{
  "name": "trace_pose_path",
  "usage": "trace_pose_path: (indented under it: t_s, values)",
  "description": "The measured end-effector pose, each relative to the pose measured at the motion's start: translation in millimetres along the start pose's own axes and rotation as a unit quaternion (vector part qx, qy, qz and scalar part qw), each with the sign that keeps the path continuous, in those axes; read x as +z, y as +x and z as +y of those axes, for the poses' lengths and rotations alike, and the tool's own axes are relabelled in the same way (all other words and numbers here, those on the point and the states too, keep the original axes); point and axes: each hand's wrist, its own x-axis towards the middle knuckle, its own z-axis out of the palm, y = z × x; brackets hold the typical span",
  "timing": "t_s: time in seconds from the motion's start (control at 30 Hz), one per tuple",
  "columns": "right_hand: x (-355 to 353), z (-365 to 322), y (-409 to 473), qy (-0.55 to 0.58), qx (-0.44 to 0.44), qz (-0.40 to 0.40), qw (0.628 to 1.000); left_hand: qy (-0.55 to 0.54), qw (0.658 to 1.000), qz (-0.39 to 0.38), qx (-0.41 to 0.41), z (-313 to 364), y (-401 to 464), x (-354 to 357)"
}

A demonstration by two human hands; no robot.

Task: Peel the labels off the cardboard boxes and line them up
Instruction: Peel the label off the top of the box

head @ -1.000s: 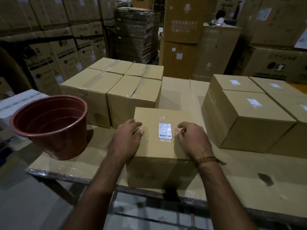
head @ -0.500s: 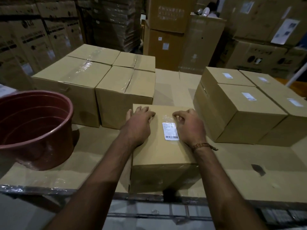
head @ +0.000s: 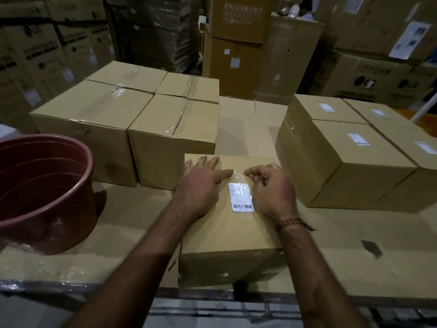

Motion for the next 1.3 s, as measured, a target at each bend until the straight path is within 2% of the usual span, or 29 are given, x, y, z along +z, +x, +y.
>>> trace_pose_path:
  t_s: [0.2,0.4,0.5,0.83,0.97,1.13,1.3]
  values:
    - [0,-1,0,-0.026,-0.037,-0.018,0.999,-0.058,0.997,0.041,-0.015,-4,0,4]
    - [-4,-8,8,-0.180,-0.128,-0.115,0.969,-0.069,0.992,0.067,-0.085,-8,-2,7]
    - [-6,-10,16,-0.155,-0.130,-0.133,0.970,-0.079,0.990,0.073,-0.086,-11,0,7]
    - [1,0,15,-0.036,-0.113,-0.074,0.990,-0.077,0.990,0.077,-0.085,-10,0,11]
    - [1,-1,17,-0.033,-0.110,-0.073,0.991,-0.083,0.990,0.077,-0.087,-8,-2,9]
    - [1,-7,34,-0.014,-0.088,-0.116,0.989,-0.076,0.990,0.071,-0.091,-11,-1,7]
    - [10,-7,27,-0.046,-0.105,-0.064,0.991,-0.079,0.990,0.073,-0.086,-9,-2,8]
